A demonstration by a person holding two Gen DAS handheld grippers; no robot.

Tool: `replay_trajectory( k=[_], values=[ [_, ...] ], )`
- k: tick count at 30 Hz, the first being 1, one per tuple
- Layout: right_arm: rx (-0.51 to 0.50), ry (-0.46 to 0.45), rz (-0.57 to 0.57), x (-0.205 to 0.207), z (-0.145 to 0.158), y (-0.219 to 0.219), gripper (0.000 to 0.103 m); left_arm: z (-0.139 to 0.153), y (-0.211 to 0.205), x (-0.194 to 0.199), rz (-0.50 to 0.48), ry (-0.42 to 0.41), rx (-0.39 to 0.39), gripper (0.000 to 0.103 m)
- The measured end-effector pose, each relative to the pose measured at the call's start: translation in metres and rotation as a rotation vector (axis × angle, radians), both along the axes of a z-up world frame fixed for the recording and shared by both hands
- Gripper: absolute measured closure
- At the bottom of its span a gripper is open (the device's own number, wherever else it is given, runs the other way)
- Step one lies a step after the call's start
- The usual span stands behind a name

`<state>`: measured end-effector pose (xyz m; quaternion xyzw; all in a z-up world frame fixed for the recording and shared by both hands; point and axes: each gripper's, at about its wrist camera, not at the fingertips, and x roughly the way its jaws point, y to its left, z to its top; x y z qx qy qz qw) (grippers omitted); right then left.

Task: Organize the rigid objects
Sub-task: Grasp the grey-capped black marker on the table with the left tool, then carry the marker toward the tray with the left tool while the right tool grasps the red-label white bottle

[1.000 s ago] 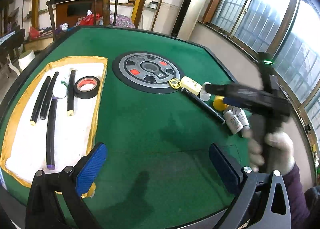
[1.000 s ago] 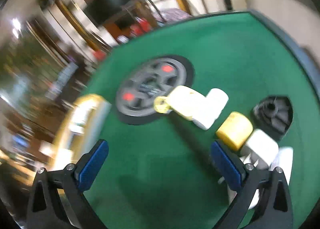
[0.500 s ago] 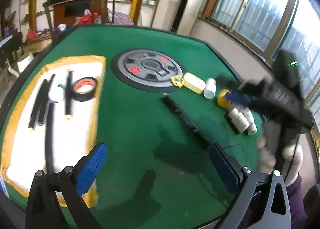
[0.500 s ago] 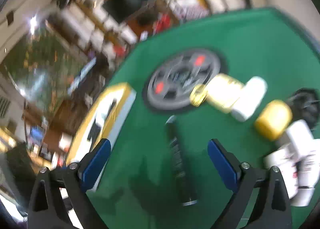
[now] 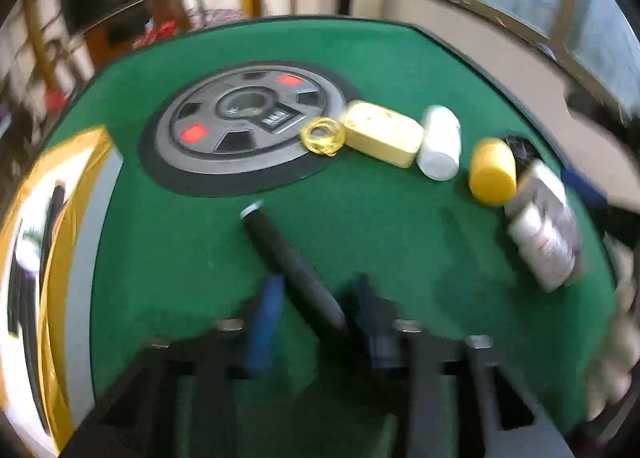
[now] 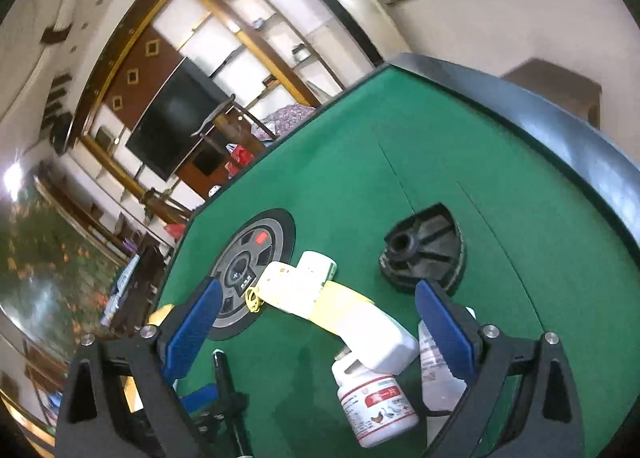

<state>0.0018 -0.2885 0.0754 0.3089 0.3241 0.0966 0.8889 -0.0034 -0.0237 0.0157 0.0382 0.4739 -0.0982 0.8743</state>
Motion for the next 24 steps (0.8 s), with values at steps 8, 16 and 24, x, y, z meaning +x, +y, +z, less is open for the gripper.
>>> replay_trajectory(
  k=[8,16,24],
  values=[
    [-0.046,0.009,-0.019,0.004,-0.009,0.010,0.005,0.023,0.031,-0.031,-0.015,-0.036,-0.122,0.089],
    [-0.090,0.012,-0.044,0.003,-0.016,0.013,0.005,0.071,0.072,-0.082,-0.024,-0.147,-0.294,0.089],
    [-0.254,0.080,-0.033,-0.019,-0.009,0.000,0.006,0.095,0.113,-0.104,-0.044,-0.198,-0.374,0.089]
  ],
)
